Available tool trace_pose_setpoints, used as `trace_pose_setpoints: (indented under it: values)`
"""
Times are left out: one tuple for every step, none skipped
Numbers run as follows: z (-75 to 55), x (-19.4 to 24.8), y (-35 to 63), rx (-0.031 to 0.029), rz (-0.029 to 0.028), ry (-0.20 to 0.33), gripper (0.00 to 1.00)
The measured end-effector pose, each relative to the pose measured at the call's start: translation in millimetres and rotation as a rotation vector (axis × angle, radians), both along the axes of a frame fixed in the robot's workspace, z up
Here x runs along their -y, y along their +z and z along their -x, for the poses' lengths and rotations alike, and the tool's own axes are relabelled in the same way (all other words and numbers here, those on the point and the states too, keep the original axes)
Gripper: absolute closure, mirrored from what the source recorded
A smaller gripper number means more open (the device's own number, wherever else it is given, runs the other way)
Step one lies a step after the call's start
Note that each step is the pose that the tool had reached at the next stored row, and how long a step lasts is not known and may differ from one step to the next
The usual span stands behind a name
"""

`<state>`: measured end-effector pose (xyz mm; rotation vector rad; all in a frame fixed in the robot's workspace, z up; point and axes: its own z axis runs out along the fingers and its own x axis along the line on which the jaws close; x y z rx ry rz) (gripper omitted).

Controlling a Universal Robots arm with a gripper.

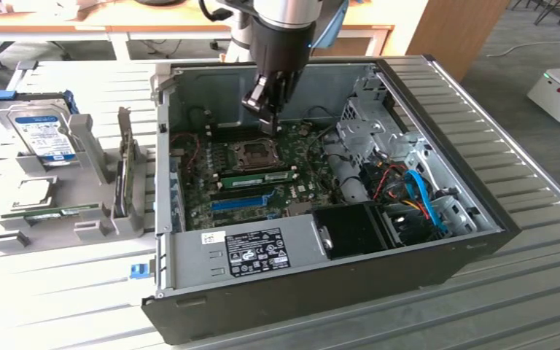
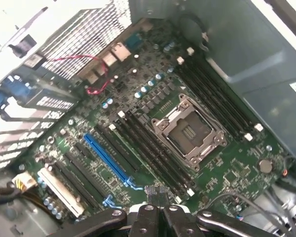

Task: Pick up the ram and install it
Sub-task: 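Press down the ram until it locks into place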

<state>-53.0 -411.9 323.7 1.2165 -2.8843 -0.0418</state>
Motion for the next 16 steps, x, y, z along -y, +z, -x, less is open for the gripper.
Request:
trace_pose_setpoints:
  values:
    - [0.1, 0.0, -0.1, 0.0000, -0.0001, -0.016, 0.89]
    - [0.1, 0.0, -0.3, 0.0000, 0.0000, -0.031, 0.89]
    - [0.2, 0.0, -0.4, 0.0000, 0.0000, -0.047, 0.89]
    - [0.3, 0.0, -0.5, 0.0001, 0.0000, -0.064, 0.89]
    - [0.4, 0.0, -0.6, 0.0000, 0.0000, -0.079, 0.89]
    - [0.5, 0.0, -0.7, 0.0000, 0.0000, -0.094, 0.89]
    - [0.6, 0.0, -0.8, 0.0000, 0.0000, -0.109, 0.89]
    - [0.7, 0.0, -1.0, 0.0000, 0.0000, -0.123, 0.89]
    - [0.8, 0.0, -1.1, 0.0000, -0.0001, -0.137, 0.89]
    - [0.9, 0.0, -1.2, 0.0000, 0.0000, -0.152, 0.89]
    - [1.1, 0.0, -1.3, 0.0000, 0.0000, -0.167, 0.89]
    - [1.2, 0.0, -1.4, 0.0000, 0.0000, -0.181, 0.89]
    - [1.3, 0.0, -1.5, 0.0000, 0.0000, -0.195, 0.89]
    - [1.5, 0.0, -1.6, 0.0000, 0.0000, -0.209, 0.89]
    - [1.6, 0.0, -1.7, 0.0000, 0.0000, -0.223, 0.89]
    - [1.8, 0.0, -1.8, 0.0000, 0.0000, -0.238, 0.89]
